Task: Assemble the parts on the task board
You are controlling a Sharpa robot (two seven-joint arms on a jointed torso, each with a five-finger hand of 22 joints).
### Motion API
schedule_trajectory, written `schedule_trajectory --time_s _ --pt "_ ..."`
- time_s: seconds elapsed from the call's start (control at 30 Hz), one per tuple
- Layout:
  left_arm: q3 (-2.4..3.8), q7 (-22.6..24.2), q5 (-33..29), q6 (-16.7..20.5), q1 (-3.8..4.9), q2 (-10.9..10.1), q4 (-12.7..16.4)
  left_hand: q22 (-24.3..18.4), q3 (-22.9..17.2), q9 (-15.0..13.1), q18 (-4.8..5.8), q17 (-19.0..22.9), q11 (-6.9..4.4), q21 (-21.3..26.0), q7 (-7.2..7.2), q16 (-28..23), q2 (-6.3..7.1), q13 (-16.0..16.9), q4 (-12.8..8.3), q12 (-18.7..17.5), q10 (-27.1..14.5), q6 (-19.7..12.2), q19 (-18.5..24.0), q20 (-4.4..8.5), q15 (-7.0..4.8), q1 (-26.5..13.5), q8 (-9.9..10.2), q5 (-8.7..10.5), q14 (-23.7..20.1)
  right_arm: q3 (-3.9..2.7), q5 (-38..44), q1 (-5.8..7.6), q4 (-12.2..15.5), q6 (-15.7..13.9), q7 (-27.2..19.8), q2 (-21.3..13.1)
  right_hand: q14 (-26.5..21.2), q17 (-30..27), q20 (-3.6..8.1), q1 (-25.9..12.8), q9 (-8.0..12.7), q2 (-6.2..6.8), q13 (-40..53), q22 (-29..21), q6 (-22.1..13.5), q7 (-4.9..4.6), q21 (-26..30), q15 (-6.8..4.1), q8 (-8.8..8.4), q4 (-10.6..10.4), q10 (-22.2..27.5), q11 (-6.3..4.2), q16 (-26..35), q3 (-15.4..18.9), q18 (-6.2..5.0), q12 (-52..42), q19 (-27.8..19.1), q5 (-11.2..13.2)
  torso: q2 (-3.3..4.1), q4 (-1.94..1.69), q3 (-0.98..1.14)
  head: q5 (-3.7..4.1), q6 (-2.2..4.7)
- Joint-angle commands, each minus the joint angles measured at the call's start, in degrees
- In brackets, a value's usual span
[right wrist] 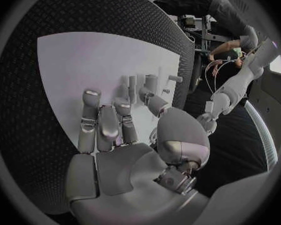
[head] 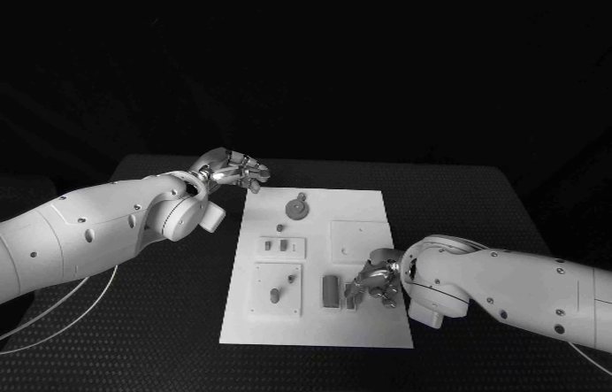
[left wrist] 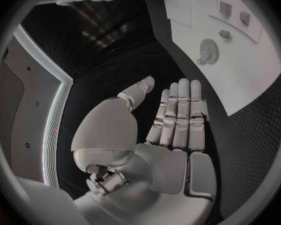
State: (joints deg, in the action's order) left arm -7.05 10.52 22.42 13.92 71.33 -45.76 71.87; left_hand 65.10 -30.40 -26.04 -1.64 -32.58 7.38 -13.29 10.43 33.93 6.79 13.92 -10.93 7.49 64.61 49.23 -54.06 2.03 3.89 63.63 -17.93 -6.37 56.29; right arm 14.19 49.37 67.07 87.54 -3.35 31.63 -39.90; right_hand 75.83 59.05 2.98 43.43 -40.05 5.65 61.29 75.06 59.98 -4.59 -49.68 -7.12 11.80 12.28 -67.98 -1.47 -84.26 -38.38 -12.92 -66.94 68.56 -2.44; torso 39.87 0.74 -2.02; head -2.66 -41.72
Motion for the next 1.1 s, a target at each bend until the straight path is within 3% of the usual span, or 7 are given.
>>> schedule_trajectory --time_s 0.03,0.27,0.63,0.8,0.93,0.97,1.1 --pt "0.03 0.8 -0.2 -0.8 0.07 0.0 0.1 0.1 0.0 0.1 -1.03 -0.1 0.01 0.4 -0.12 -0.2 0.05 -0.1 0.5 0.3 -0.2 -0.2 -0.2 -0.12 -0.09 -0.4 -0.3 -0.33 0.4 0.0 -0.4 -0.06 0.0 0.4 -1.0 0.1 0.2 -0.1 0.08 -0.1 0.1 1.0 -0.1 0.4 0.0 -0.34 0.2 -0.34 -0.08 -0.9 -0.3 0.02 0.2 -0.3 -2.08 0.0 0.4 -0.3 -0.02 0.02 0.01 -0.01 -0.03" --pt "0.03 0.7 -0.2 -0.7 0.07 0.0 0.1 0.1 0.0 0.1 -1.03 -0.1 0.0 0.4 -0.12 -0.2 0.04 -0.1 0.5 0.3 -0.2 -0.2 -0.2 -0.12 -0.09 -0.3 -0.3 -0.34 0.4 0.0 -0.6 -0.06 0.1 0.4 -1.3 -0.1 0.2 -0.1 0.17 -0.3 0.1 2.57 -0.1 0.5 0.0 -0.34 0.2 -0.34 -0.07 -2.1 -0.3 0.01 0.2 -0.9 -2.08 0.0 0.5 -0.3 -0.01 0.03 0.01 -0.03 -0.14" --pt "0.03 0.8 -0.2 -0.7 0.07 0.1 -0.1 0.1 0.0 0.1 -1.03 -0.2 0.0 0.4 -0.12 -0.3 0.02 -0.1 0.5 0.3 -0.2 -0.2 -0.2 -0.12 -0.09 -0.3 -0.3 -0.34 0.4 0.0 1.1 -0.05 0.1 0.0 -1.9 -1.0 0.3 0.0 0.32 1.5 0.0 1.78 0.0 0.6 0.0 -0.35 0.1 -0.34 0.01 -1.0 -0.4 0.02 0.2 -1.3 -2.08 -0.1 0.5 -0.3 -0.06 0.07 0.05 -0.02 0.09" --pt "0.03 1.1 -0.6 -0.7 0.07 0.2 -0.3 0.1 0.0 0.1 -1.03 -0.2 0.0 0.4 -0.12 -0.3 0.04 -0.1 0.5 0.3 -0.2 -0.2 -0.2 -0.13 -0.09 -0.3 -0.3 -0.34 0.4 -0.01 1.4 0.31 0.3 0.3 -4.3 -2.5 0.1 -0.3 0.23 1.2 0.1 4.42 0.0 0.6 -0.4 -0.44 0.2 -0.28 -0.14 -1.4 -0.2 0.09 0.3 -1.1 -2.08 0.0 0.5 -0.3 -0.07 0.11 0.09 0.06 0.51" --pt "0.03 1.2 -2.4 -0.9 0.07 0.3 -0.8 0.1 0.0 0.1 -1.02 -0.2 0.0 0.5 -0.12 -0.3 0.12 -0.1 0.5 0.3 -0.2 -0.2 -0.2 -0.14 -0.07 -0.3 -0.3 -0.32 0.4 -0.01 0.3 1.71 0.2 0.8 -8.8 -3.7 -0.2 -1.1 0.29 1.8 0.3 8.24 0.1 0.4 -1.7 -0.88 0.5 0.07 -0.81 -4.4 0.1 0.5 0.6 -2.7 -2.08 0.0 0.8 -0.3 -0.15 0.13 0.17 0.19 1.35" --pt "0.03 1.3 -2.5 -0.9 0.07 0.5 -1.2 0.1 0.0 0.1 -1.01 -0.2 0.0 0.5 -0.12 -0.4 0.15 -0.1 0.5 0.3 -0.2 -0.2 -0.2 -0.15 -0.06 -0.3 -0.3 -0.31 0.4 -0.02 -0.9 2.53 -0.7 0.5 -10.9 -3.9 -0.5 -1.6 0.23 1.9 0.3 8.56 0.1 0.4 -1.8 -0.95 0.6 0.17 -0.81 -4.8 0.2 0.58 0.8 -2.9 -2.08 0.0 0.6 -0.3 -0.23 0.15 0.16 0.4 2.26" --pt "0.04 1.6 -4.1 -1.1 0.07 0.9 -2.1 0.1 0.0 0.1 -1.0 -0.3 0.0 0.5 -0.12 -0.5 0.18 -0.1 0.5 0.3 -0.3 -0.2 -0.1 -0.17 -0.03 -0.3 -0.3 -0.31 0.3 -0.07 -4.3 3.81 -4.2 0.4 -18.3 -3.9 -1.2 -2.6 0.0 2.6 0.3 9.02 0.2 0.5 -2.6 -1.24 0.7 0.44 -1.14 -5.3 0.7 0.87 1.1 -3.1 -2.08 0.0 0.0 -0.3 -0.63 0.19 0.13 0.68 3.54"
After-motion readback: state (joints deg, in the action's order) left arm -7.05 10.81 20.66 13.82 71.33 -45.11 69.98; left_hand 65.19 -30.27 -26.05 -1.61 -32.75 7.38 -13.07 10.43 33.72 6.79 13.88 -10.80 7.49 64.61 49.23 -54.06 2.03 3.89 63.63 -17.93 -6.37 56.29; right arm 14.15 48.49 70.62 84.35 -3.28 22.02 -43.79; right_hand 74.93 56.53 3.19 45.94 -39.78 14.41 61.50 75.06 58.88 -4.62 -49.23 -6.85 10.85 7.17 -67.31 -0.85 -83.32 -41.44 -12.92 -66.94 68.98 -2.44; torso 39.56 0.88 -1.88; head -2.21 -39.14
